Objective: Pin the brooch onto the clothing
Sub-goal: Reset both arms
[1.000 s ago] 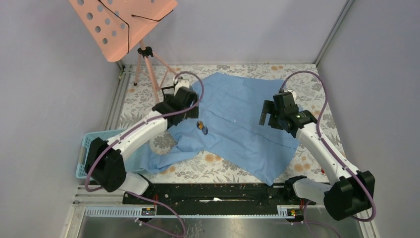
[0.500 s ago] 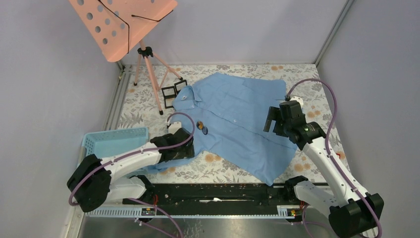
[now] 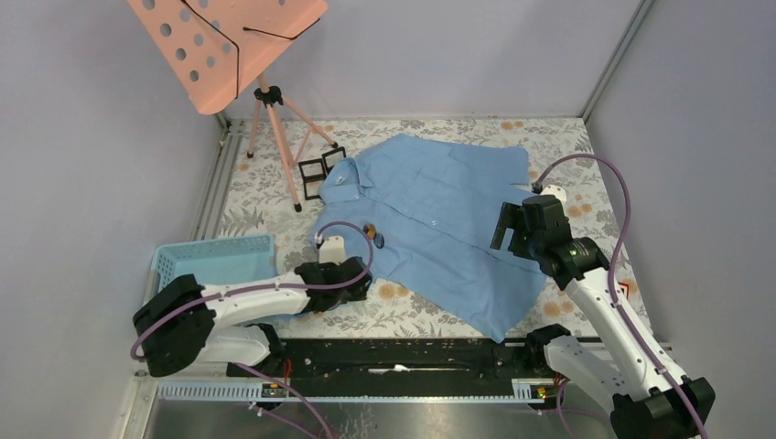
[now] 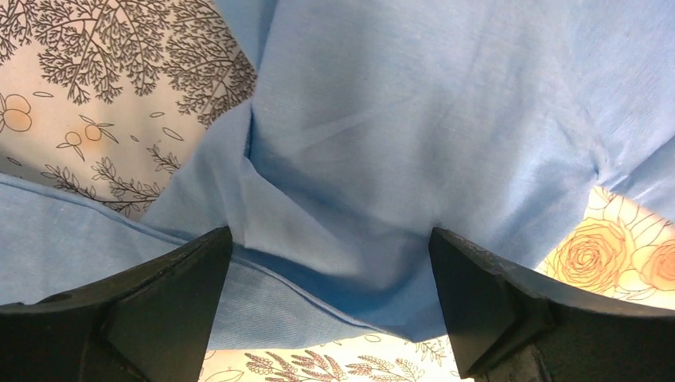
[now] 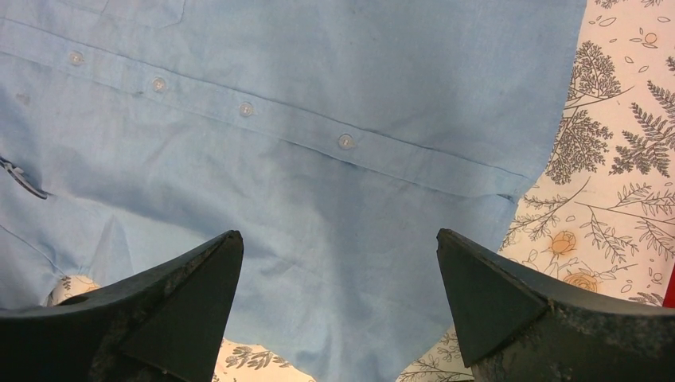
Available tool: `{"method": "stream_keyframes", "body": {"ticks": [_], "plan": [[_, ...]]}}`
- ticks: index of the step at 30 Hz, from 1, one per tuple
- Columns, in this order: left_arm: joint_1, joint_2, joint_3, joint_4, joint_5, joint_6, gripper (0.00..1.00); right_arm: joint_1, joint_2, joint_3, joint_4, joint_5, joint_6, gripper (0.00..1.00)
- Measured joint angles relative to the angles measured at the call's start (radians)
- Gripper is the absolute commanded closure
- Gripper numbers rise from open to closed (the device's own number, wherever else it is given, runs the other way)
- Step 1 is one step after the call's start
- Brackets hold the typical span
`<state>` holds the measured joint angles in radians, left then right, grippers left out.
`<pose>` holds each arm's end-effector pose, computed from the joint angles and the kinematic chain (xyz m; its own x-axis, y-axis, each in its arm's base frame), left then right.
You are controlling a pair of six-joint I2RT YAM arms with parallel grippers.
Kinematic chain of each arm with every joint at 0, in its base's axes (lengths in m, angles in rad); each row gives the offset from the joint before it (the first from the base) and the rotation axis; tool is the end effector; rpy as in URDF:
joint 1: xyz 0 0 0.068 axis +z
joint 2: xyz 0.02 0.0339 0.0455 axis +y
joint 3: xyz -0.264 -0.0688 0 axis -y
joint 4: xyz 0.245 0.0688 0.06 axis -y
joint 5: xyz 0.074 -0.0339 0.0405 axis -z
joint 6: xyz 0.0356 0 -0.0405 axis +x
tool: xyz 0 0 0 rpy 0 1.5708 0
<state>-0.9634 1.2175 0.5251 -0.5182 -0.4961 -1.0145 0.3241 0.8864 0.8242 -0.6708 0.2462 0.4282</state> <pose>0.1239 -0.1485 0.1524 -0.8140 -0.1375 -0.5644 -0.1228 0.9904 -0.0641 0.1753 0.0497 0.2901 -0.6340 0.2119 -0.7438 0.1386 0.9773 0.1602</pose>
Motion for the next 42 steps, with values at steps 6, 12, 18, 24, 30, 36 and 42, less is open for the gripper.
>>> {"method": "stream_keyframes", "body": {"ticks": [6, 12, 18, 24, 30, 36, 42], "plan": [[-0.116, 0.074, 0.052, -0.052, -0.055, -0.096, 0.01, 0.000, -0.022, -0.014, 0.002, 0.003, -0.001, 0.01], [-0.122, 0.074, 0.119, -0.101, -0.026, -0.057, 0.01, -0.001, -0.042, -0.020, 0.002, 0.003, -0.005, 0.02], [-0.108, 0.029, 0.322, -0.131, -0.021, 0.098, 0.01, -0.002, -0.135, -0.020, 0.003, 0.003, -0.025, 0.01], [0.061, -0.054, 0.484, -0.130, 0.020, 0.291, 0.01, -0.002, -0.277, -0.026, 0.013, 0.004, -0.063, 0.01], [0.351, -0.135, 0.501, -0.124, 0.135, 0.416, 0.01, -0.002, -0.437, -0.074, 0.061, 0.000, -0.084, 0.01], [0.485, -0.245, 0.476, -0.119, 0.206, 0.478, 0.01, -0.002, -0.515, -0.095, 0.087, -0.002, -0.089, 0.01], [0.533, -0.307, 0.451, -0.116, 0.243, 0.511, 0.01, -0.002, -0.518, -0.095, 0.097, -0.002, -0.096, 0.01]]}}
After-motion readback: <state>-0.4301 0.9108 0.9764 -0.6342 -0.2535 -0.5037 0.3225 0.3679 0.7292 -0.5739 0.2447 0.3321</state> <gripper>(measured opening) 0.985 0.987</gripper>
